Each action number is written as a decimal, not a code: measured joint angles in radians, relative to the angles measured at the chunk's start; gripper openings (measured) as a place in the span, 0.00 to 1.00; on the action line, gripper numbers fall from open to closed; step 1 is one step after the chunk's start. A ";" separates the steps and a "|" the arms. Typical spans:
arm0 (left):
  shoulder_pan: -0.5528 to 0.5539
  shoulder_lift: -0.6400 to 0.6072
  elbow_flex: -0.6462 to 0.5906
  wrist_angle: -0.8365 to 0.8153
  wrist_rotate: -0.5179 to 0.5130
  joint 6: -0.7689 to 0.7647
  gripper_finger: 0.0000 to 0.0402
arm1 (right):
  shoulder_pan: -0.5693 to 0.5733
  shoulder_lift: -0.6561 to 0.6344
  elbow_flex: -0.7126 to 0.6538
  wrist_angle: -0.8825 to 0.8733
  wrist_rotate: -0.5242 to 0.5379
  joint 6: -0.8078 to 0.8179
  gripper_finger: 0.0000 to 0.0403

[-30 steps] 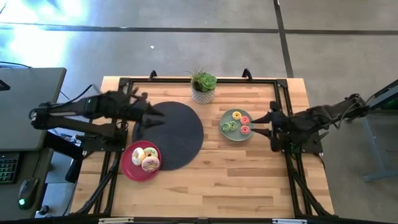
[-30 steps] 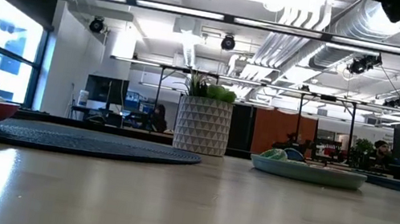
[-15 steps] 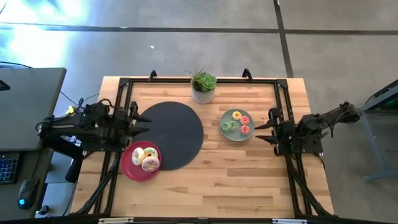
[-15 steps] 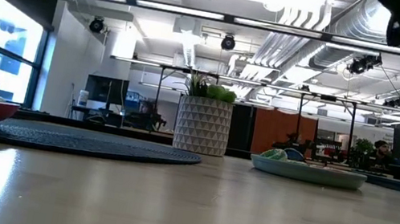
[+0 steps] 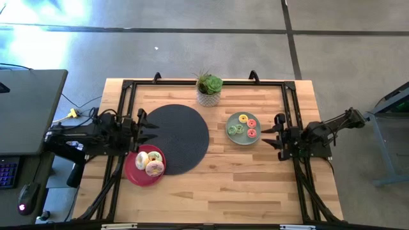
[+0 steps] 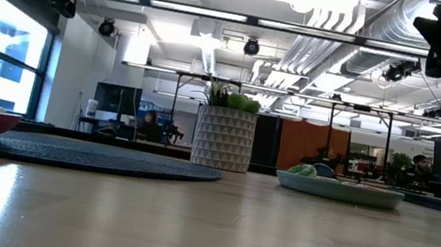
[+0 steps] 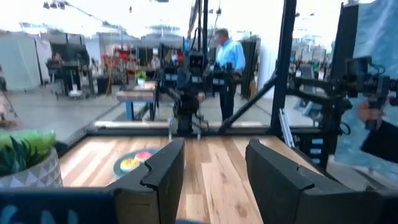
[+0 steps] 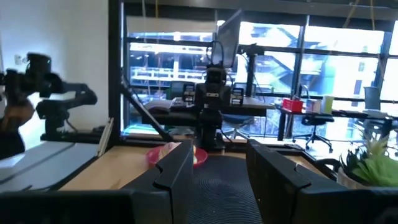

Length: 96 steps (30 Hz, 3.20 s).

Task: Pick & Place donuts
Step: Return to Home Position

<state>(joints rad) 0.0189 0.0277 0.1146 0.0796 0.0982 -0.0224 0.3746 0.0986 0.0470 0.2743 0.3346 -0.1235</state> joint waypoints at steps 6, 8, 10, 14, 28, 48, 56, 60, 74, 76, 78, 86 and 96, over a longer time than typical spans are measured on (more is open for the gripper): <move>0.000 -0.001 -0.082 0.143 0.000 0.044 0.41 | 0.000 -0.001 -0.035 0.044 0.015 0.015 0.34; 0.000 -0.001 -0.090 0.132 -0.001 0.045 0.41 | 0.000 -0.001 -0.037 0.040 0.015 0.015 0.34; 0.000 -0.001 -0.091 0.108 -0.001 0.045 0.41 | 0.000 -0.001 -0.037 0.025 0.015 0.015 0.34; 0.000 0.000 -0.092 0.035 -0.003 0.041 0.41 | 0.000 -0.001 -0.037 0.021 0.012 0.015 0.34; 0.000 0.000 -0.093 -0.075 -0.015 0.041 0.41 | 0.000 -0.001 -0.037 0.021 0.010 0.011 0.34; 0.000 0.000 -0.095 -0.077 -0.014 0.040 0.41 | 0.000 -0.001 -0.038 0.021 0.010 0.011 0.34; 0.000 0.000 -0.095 -0.077 -0.014 0.040 0.41 | 0.000 -0.001 -0.038 0.021 0.010 0.011 0.34; 0.000 0.000 -0.095 -0.078 -0.014 0.040 0.41 | 0.000 -0.001 -0.038 0.021 0.010 0.011 0.34; 0.000 0.000 -0.095 -0.078 -0.013 0.040 0.41 | 0.000 -0.001 -0.038 0.021 0.010 0.011 0.34; 0.000 0.000 -0.095 -0.078 -0.013 0.040 0.41 | 0.000 -0.001 -0.038 0.021 0.010 0.011 0.34; 0.000 0.000 -0.095 -0.078 -0.013 0.040 0.41 | 0.000 -0.001 -0.038 0.021 0.010 0.011 0.34; 0.000 0.000 -0.095 -0.079 -0.010 0.040 0.41 | 0.000 -0.001 -0.038 0.021 0.010 0.011 0.34; 0.000 0.001 -0.095 -0.079 -0.011 0.040 0.41 | 0.000 -0.001 -0.038 0.021 0.010 0.011 0.34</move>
<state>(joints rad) 0.0193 0.0284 0.0193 0.0010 0.0875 0.0177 0.3750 0.0978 0.0086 0.2955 0.3450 -0.1123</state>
